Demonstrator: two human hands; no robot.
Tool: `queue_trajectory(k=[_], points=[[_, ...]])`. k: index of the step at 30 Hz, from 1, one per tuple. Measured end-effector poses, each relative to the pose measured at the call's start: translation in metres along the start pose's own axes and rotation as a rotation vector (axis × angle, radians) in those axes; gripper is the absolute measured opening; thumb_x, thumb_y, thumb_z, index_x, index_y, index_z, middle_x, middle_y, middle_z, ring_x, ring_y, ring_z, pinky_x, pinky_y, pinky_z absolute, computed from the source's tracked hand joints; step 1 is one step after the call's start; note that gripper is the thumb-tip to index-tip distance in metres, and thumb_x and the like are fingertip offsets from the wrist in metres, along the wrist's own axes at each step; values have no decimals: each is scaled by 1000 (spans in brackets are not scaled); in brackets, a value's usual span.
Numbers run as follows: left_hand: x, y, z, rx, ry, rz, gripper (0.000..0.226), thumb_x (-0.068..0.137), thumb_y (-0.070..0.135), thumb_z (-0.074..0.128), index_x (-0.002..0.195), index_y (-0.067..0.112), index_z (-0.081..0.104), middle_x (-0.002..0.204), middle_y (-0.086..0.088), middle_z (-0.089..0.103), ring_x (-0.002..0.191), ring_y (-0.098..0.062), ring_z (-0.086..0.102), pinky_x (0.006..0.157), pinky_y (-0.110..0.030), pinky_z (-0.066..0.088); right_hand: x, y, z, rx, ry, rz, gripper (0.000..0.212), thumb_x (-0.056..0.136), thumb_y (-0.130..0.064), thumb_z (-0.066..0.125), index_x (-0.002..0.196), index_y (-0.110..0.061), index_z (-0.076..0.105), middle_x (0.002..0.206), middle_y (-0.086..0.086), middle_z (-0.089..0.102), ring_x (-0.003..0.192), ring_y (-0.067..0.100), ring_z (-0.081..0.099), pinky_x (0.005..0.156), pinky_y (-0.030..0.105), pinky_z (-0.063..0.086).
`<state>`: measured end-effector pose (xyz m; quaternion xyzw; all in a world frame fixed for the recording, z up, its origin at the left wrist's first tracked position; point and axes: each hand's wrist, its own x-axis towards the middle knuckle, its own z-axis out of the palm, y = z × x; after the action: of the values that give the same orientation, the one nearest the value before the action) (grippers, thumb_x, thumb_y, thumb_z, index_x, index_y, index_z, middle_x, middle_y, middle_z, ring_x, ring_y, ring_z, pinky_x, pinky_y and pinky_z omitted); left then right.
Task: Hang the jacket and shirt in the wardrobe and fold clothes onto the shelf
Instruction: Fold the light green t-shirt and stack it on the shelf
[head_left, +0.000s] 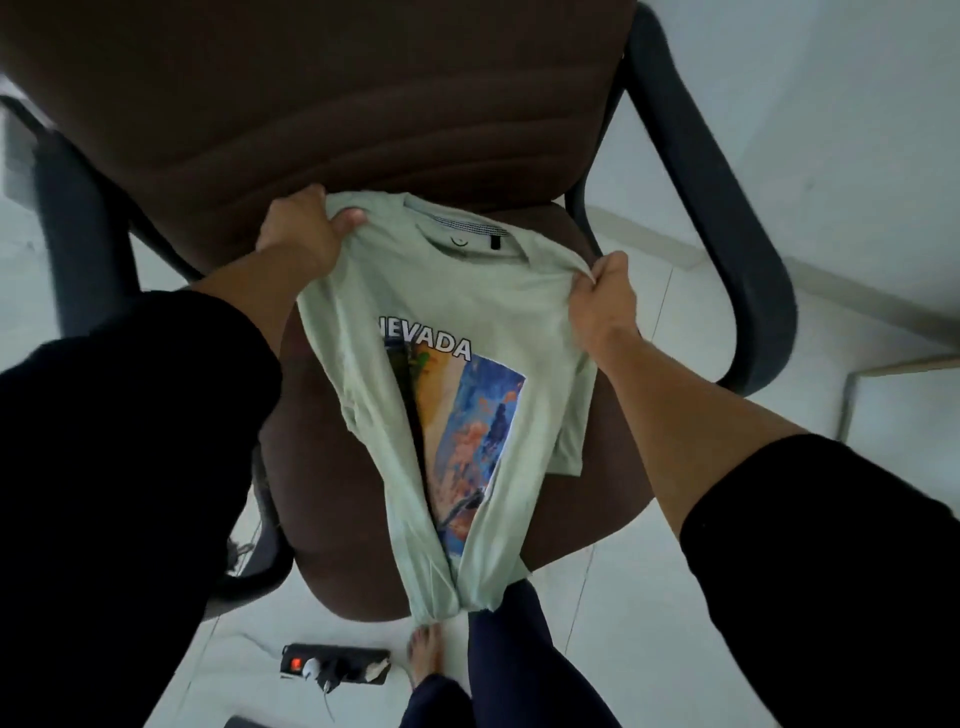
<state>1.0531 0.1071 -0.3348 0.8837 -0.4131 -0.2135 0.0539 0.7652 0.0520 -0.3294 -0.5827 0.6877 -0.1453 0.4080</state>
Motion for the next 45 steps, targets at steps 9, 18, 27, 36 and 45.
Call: queue_trajectory(k=[9,18,27,36,45], points=[[-138,-12,-174,-23,198,158,52,87,54,54,113,10,61,117,-23,60,114,-42,51,92,-42,42,-135,-79,-125,-159,245,-346,17,97,-16,43,110,-8,51,91,7,56,80,21,47,69,27,35],[-295,13,-328,-108,497,382,32,96,43,41,97,14,54,114,-21,60,106,-40,54,85,-41,40,-292,-149,-257,59,307,-505,17,92,-23,50,78,-14,46,67,-4,42,68,18,42,51,26,29],[-375,38,-397,-190,678,483,37,97,38,43,107,6,59,117,-23,59,110,-40,52,89,-39,39,-369,-166,-339,162,255,-653,29,79,-33,74,72,-14,53,69,-2,48,61,12,43,50,22,32],[-393,85,-399,-439,608,449,25,95,21,49,118,13,45,84,-10,52,91,-32,50,75,-33,37,-380,-179,-371,256,62,-420,24,94,-28,56,87,-5,56,79,10,59,65,21,60,65,31,50],[-432,192,-352,-626,-65,698,29,85,36,60,100,15,72,99,0,70,87,-14,63,72,-25,50,-372,-208,-369,487,-385,-585,55,101,-11,32,150,-27,12,98,9,68,90,23,66,82,41,50]])
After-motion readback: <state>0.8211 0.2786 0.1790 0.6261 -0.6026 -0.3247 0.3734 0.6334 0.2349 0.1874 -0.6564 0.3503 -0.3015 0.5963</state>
